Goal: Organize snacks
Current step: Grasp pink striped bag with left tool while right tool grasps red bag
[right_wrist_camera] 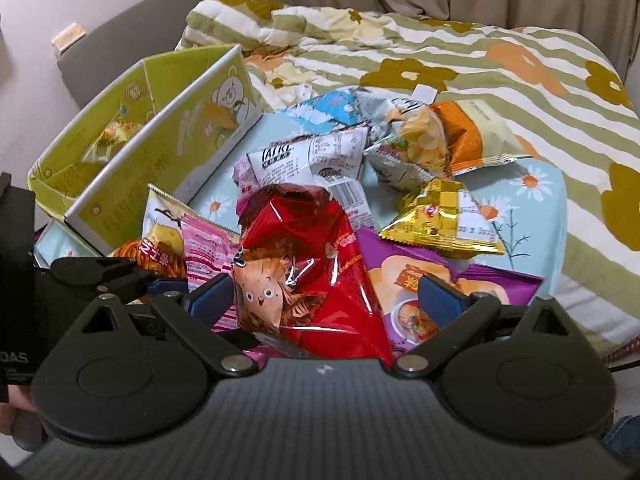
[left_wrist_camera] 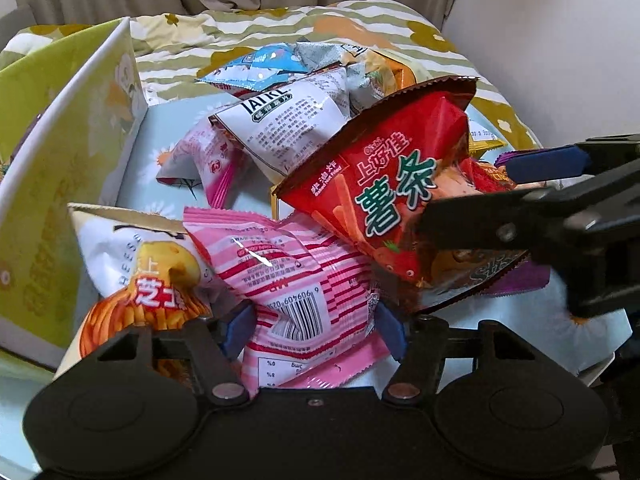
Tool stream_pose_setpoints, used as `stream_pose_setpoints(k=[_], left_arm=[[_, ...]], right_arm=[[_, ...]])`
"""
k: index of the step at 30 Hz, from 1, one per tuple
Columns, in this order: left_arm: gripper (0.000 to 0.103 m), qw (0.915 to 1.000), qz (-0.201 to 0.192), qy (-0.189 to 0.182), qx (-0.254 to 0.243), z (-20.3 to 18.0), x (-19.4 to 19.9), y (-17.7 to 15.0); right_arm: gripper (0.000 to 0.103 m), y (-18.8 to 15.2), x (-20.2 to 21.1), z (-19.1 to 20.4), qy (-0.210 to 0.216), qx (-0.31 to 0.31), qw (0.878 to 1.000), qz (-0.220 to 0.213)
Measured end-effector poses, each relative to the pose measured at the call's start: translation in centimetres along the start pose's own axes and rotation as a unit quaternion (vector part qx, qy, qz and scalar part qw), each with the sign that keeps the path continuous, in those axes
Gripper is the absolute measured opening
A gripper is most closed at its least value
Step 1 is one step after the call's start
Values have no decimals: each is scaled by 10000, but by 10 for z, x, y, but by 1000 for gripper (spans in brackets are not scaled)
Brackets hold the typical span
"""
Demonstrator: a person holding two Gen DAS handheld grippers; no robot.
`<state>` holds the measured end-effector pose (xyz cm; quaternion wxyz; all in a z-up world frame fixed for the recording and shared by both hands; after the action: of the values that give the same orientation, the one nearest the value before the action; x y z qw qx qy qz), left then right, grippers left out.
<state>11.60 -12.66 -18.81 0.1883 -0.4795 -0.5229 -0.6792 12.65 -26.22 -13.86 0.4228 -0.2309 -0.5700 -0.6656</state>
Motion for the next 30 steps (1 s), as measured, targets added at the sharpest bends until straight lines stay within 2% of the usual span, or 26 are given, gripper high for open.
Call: stream_pose_setpoints(k=[10,15,20,30], left_arm=[[65,10000,-19,-13,-21,1,6,-4],[64,9999,-46,38,-86,-1,10,-6],[62,9999,-134,41,-83,-1,19,-7],[61,9983,-569,42,-127,0,61,-4]], right_arm=[[102,-5,-18,13,101,377,9992,73],[83,-7,-13,21,68,669,9977,42],[75,-7,-4,20,92,552,9984,15],[74,0,42,21,192,185,9990,-346]])
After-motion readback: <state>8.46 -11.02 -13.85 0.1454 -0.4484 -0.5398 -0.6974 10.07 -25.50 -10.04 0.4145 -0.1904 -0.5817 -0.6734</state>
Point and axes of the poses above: each gripper's, at about its wrist camera, not at the fingertips, and x roughly against the way its jaws point, z to its left, y to its top, the point moved 2 cm from there along -x, roughly the way its jaws point, and after that the axes turned 7 degrees about -x, right-handed, at the moved point
